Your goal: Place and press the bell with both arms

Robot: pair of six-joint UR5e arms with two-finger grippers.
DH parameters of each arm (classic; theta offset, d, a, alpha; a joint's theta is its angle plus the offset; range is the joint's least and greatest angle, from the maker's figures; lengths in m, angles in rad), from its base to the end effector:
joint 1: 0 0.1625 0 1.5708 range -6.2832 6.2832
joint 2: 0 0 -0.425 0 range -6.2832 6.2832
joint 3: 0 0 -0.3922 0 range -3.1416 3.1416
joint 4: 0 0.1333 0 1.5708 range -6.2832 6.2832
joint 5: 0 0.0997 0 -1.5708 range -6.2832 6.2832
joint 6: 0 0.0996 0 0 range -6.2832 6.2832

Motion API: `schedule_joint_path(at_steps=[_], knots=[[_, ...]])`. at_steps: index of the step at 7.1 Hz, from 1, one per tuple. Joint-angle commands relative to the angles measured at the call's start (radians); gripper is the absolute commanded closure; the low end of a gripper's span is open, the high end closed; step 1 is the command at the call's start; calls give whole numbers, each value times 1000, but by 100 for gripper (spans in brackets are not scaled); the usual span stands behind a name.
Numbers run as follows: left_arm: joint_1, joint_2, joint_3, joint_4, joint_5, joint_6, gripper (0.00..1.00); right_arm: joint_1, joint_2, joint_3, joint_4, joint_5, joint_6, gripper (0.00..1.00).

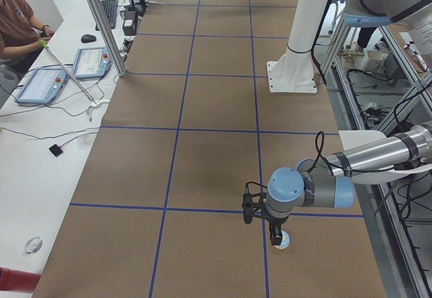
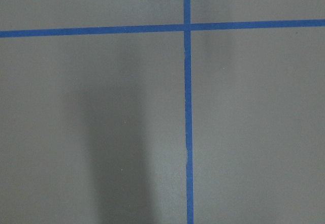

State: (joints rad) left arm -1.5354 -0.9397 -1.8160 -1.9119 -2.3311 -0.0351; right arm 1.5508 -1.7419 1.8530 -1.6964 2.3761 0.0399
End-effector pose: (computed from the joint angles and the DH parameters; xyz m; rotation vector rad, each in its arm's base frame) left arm -0.0572 -0.2111 0.7298 -0.0694 0.7582 -0.0167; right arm 0.0532 -0.4173 0.6083 -0.0378 -0.8045 0.0247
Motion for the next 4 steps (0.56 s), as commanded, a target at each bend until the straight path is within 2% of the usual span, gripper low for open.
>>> schedule_joint_path(at_steps=[1,4], knots=[[9,3,55,-15,12,-69,0,0,-1,0,0,0,0,0],[37,-4,73,-16,-33,-78,0,0,-1,-3,1,0,0,0]])
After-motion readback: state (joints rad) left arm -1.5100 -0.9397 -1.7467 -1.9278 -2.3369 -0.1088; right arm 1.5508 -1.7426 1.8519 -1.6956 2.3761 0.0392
